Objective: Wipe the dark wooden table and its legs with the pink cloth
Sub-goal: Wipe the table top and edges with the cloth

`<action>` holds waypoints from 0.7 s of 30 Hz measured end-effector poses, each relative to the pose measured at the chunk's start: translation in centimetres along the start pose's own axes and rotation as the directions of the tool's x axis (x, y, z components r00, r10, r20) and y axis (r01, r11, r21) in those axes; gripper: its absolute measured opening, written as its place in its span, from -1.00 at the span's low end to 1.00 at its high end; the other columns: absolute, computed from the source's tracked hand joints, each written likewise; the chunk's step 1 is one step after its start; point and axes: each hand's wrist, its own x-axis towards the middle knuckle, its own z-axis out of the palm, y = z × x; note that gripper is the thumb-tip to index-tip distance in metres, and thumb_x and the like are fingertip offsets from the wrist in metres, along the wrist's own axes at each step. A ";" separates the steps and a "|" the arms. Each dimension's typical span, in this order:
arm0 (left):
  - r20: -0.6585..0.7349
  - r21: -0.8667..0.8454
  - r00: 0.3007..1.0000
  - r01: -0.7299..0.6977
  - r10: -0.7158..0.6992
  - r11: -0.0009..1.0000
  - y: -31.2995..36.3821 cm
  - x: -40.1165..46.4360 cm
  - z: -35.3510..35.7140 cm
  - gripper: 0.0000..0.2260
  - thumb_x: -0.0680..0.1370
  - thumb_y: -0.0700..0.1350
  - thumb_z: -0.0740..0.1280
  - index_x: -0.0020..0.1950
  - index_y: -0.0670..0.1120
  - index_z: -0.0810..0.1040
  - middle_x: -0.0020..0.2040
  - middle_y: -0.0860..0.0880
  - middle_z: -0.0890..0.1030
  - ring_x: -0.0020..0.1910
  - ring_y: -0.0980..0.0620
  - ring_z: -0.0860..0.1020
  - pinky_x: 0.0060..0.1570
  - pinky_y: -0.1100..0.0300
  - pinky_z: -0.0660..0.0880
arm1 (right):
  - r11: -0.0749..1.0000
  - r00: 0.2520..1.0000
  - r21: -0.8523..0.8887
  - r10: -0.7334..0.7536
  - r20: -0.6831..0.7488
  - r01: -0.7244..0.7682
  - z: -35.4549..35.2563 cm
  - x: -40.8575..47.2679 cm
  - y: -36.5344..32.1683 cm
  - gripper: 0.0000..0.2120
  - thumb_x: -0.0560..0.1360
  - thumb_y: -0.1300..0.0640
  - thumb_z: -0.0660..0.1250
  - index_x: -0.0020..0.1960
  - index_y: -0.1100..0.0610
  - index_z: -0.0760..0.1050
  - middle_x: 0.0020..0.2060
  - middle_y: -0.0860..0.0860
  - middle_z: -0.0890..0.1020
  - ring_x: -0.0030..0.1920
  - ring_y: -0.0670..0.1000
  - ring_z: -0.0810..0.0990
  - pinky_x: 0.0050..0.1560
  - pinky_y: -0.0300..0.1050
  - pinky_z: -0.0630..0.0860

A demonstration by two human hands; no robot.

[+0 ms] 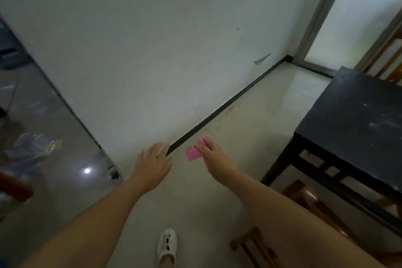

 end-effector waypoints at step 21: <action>0.194 0.096 0.622 -0.782 0.759 0.616 23.9 47.7 -3.2 -0.19 0.30 0.27 -0.40 0.51 0.01 -0.05 0.52 -0.03 0.06 0.47 0.00 0.08 0.42 0.02 -0.02 | 0.665 0.611 0.103 0.727 -0.312 -0.739 -16.9 11.1 31.9 -0.73 0.53 0.32 0.21 0.21 0.20 0.48 0.26 0.18 0.43 0.26 0.17 0.43 0.24 0.06 0.40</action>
